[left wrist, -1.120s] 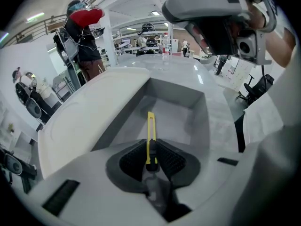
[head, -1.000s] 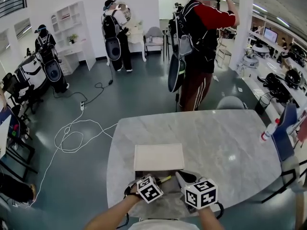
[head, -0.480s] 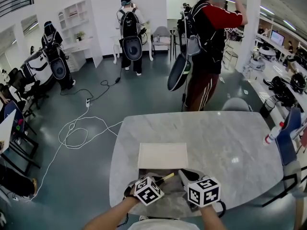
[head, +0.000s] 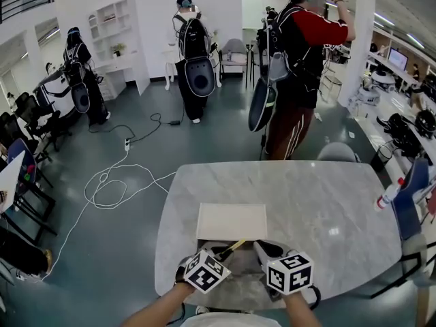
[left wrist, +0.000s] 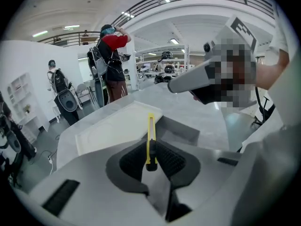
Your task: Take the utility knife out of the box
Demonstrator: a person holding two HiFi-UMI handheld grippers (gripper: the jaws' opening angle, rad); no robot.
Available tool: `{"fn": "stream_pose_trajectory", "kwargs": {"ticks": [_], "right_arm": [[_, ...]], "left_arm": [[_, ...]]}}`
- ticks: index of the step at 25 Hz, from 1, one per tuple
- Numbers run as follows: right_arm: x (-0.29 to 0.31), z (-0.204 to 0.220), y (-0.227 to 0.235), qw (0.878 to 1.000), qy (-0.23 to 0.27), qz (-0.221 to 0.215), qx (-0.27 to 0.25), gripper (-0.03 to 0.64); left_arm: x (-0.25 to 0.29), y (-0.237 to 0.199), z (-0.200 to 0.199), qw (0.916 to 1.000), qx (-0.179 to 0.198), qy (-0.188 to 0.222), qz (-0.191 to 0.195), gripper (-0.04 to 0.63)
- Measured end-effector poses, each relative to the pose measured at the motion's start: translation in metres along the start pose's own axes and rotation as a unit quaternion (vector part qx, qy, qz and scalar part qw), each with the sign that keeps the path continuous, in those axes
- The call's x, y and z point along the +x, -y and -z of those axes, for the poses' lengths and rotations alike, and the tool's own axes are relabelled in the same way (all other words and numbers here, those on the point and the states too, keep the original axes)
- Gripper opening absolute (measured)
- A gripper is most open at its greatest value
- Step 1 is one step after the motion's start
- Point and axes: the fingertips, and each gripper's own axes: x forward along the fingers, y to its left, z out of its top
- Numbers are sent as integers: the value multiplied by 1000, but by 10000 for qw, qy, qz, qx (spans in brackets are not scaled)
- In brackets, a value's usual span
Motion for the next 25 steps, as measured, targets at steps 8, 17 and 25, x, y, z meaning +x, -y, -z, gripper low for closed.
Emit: {"fn": "stream_pose_trajectory", "kwargs": {"ticks": [8,17,25], "right_arm": [[-3,-5,-1,9999,118,-4,-9,5],[-6,-17,-2,9996,270,-10,-25,5],[-9,-27,-6,9991,422,-51,-44,5]], "left_arm": [[-22,-15,-22,9951,-615,640,-425,60],[-43,-26,-47,9849,-1064,1188,-675,60],[-58,-30,-58,9760,-1316,1532,-814,60]]}}
